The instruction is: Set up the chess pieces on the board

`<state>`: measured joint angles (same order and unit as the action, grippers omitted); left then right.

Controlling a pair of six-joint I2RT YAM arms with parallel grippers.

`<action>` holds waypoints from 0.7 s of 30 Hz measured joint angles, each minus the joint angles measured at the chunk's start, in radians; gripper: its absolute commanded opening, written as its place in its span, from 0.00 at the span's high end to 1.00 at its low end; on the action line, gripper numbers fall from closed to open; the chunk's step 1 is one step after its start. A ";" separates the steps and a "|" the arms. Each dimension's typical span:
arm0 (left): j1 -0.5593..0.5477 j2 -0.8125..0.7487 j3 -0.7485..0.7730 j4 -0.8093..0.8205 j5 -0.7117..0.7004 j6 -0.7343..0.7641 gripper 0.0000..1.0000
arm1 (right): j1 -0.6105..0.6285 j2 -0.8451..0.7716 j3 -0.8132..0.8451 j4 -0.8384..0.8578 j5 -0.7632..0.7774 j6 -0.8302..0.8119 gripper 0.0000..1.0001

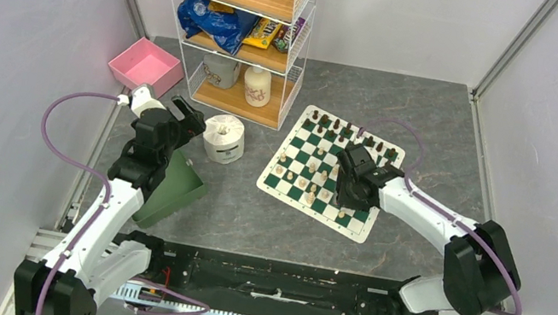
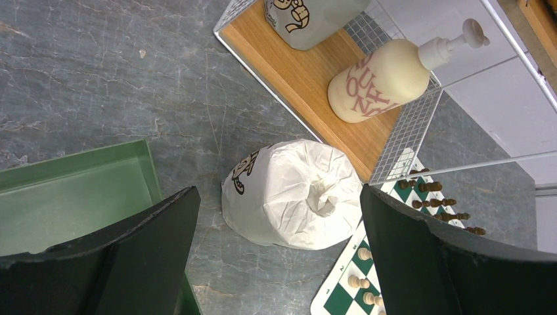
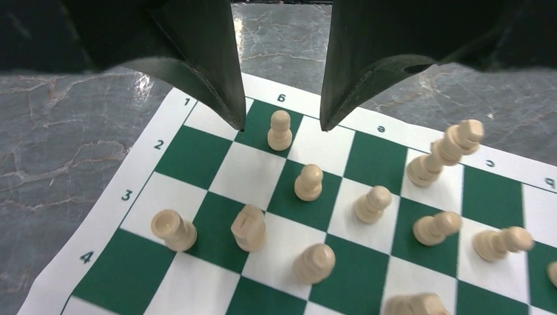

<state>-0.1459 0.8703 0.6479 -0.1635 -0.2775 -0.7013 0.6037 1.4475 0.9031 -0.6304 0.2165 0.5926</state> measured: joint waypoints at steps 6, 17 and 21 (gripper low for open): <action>0.000 0.000 0.000 0.000 0.002 0.000 0.00 | 0.000 0.021 -0.024 -0.011 -0.014 0.011 0.53; 0.001 0.000 0.000 0.000 0.003 0.000 0.00 | 0.000 0.059 -0.026 -0.006 -0.038 0.017 0.68; 0.001 0.000 0.000 0.000 0.003 0.000 0.00 | 0.000 0.059 -0.026 -0.005 -0.040 0.018 0.75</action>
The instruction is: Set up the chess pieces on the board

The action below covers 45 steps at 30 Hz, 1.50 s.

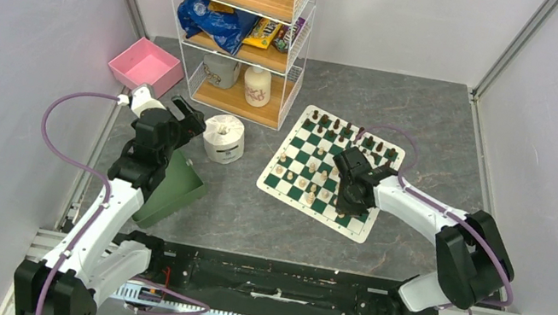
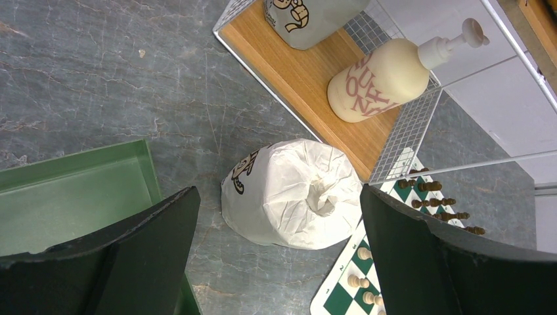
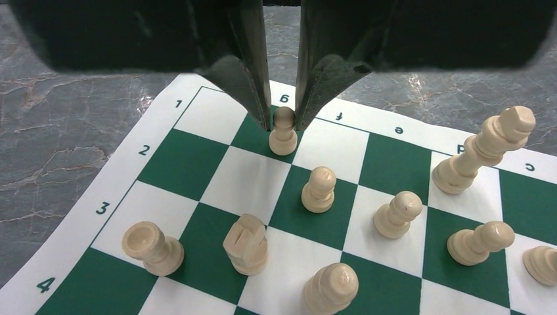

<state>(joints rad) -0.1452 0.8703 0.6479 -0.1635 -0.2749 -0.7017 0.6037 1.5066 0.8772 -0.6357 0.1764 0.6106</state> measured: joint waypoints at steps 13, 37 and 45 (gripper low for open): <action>0.000 0.000 0.000 0.000 0.000 0.000 0.00 | -0.027 -0.063 -0.002 -0.009 0.032 -0.002 0.76; 0.000 -0.007 0.000 0.000 0.000 0.000 0.00 | -0.091 0.001 0.000 0.037 0.012 -0.020 0.75; 0.003 -0.007 0.000 0.000 0.000 0.000 0.00 | -0.093 0.012 0.000 0.037 0.012 -0.026 0.62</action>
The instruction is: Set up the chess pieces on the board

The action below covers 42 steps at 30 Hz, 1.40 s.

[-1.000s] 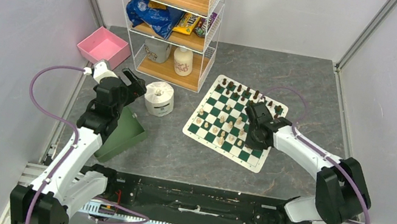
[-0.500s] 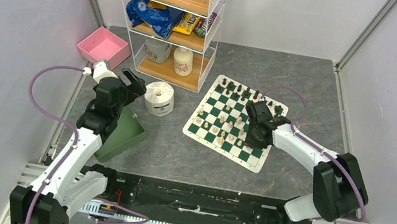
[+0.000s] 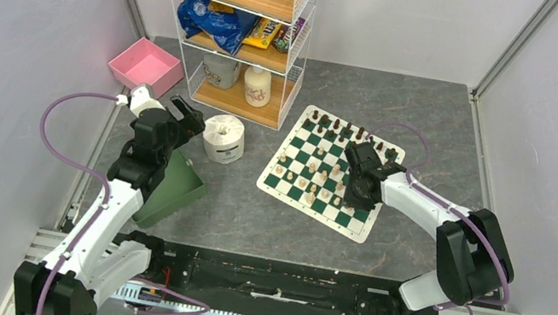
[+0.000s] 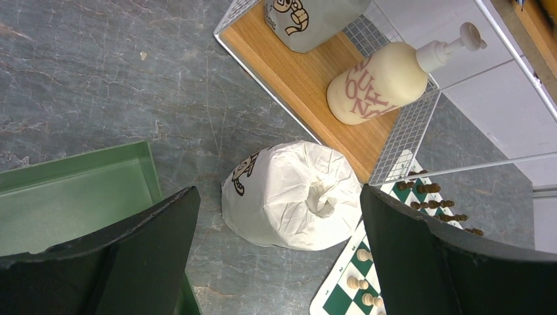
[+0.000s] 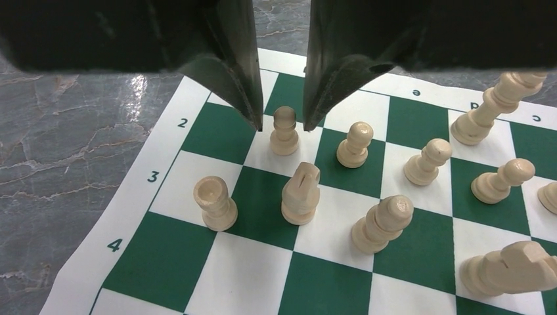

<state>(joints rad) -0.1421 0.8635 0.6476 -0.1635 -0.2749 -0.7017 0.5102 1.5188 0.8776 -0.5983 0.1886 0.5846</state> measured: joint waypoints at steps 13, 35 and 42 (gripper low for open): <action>0.002 0.001 0.000 0.000 0.014 0.000 0.00 | 0.000 -0.096 0.030 -0.045 0.011 -0.023 0.53; 0.007 0.016 0.000 0.000 0.014 0.000 0.00 | -0.033 -0.014 0.225 -0.060 0.013 -0.068 0.46; 0.008 0.027 0.000 0.000 0.014 0.000 0.00 | -0.032 0.130 0.376 -0.036 -0.037 -0.098 0.47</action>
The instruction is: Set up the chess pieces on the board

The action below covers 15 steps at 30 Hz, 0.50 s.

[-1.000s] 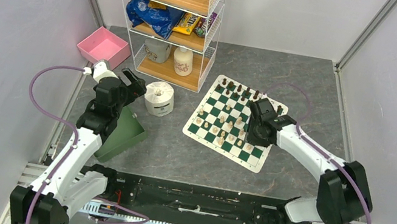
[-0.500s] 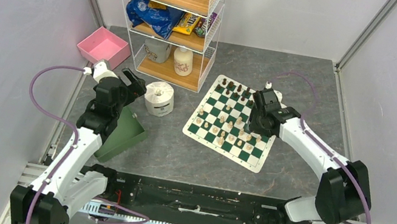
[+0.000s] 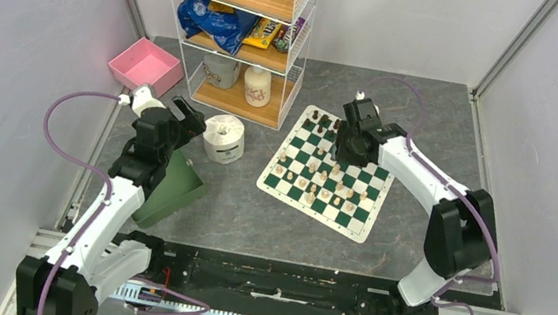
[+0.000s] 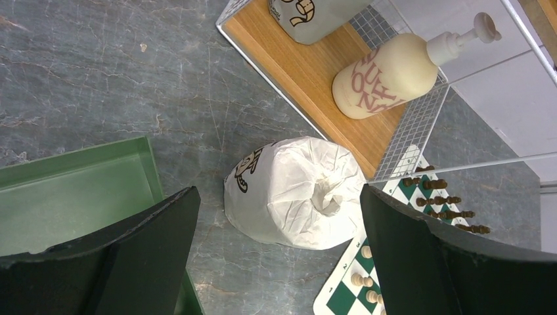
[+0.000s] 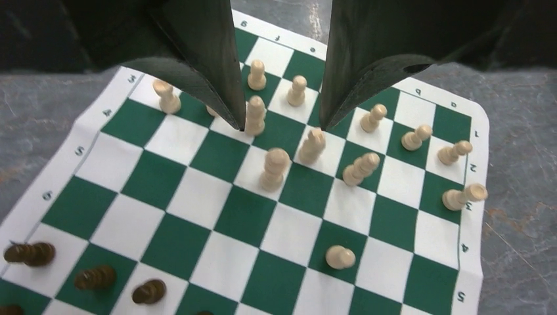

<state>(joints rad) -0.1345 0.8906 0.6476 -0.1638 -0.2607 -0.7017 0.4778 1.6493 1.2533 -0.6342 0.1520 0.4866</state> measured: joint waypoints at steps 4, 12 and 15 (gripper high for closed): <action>0.000 0.000 0.000 0.000 0.000 0.000 0.00 | 0.000 0.083 0.074 0.007 -0.012 -0.009 0.48; 0.005 0.000 0.000 0.000 0.000 0.000 0.00 | 0.009 0.264 0.241 0.017 -0.016 -0.027 0.49; 0.005 0.000 0.000 0.000 0.000 0.000 0.00 | 0.011 0.320 0.293 0.019 -0.015 -0.034 0.51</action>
<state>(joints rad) -0.1299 0.8906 0.6476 -0.1635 -0.2607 -0.7017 0.4892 1.9697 1.5467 -0.6151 0.1368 0.4530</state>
